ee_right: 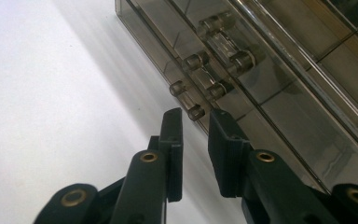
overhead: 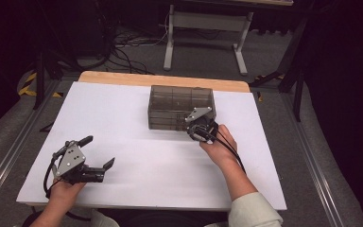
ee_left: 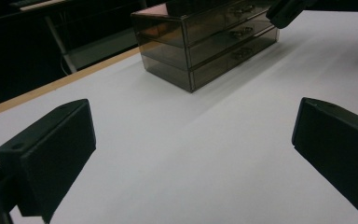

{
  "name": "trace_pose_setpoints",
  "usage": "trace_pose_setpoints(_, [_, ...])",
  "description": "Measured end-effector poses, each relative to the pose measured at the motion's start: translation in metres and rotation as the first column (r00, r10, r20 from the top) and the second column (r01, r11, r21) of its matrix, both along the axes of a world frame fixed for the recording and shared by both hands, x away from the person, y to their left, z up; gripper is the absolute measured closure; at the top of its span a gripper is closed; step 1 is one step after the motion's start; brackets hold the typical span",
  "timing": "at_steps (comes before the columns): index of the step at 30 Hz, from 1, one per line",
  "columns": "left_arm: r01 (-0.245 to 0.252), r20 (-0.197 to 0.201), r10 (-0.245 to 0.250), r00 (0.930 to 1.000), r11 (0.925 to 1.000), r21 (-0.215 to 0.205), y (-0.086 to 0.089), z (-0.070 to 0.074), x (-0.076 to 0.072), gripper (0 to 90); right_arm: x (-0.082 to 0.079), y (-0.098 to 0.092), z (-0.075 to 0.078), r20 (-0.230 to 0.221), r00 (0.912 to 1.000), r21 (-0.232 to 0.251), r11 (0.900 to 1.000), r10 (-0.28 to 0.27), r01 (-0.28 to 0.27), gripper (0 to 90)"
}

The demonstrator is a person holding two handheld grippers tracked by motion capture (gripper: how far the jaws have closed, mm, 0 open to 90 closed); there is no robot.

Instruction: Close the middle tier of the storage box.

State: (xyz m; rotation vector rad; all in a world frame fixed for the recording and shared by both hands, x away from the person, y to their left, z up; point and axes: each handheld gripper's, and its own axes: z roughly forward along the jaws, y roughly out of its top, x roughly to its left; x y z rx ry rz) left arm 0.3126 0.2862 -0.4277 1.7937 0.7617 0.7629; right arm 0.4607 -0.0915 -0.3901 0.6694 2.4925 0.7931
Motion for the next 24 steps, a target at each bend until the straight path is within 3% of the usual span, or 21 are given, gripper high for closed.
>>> trace_pose_setpoints(10, [0.000,0.001,0.000,1.0000,1.0000,-0.004,0.001,0.000,0.000,0.4,-0.008,-0.002,0.006,0.002,0.9998,0.031,0.999,0.021,-0.021,67.4])
trace_pose_setpoints(15, [-0.002,0.002,0.002,1.0000,1.0000,0.001,0.000,0.000,0.000,0.4,-0.016,-0.007,0.011,0.004,0.9994,0.078,0.996,0.033,-0.033,51.7])
trace_pose_setpoints(24, [-0.003,0.001,0.003,1.0000,1.0000,0.001,0.000,0.000,0.000,0.4,-0.028,-0.017,0.019,0.033,0.9983,0.149,0.987,0.049,-0.053,33.0])
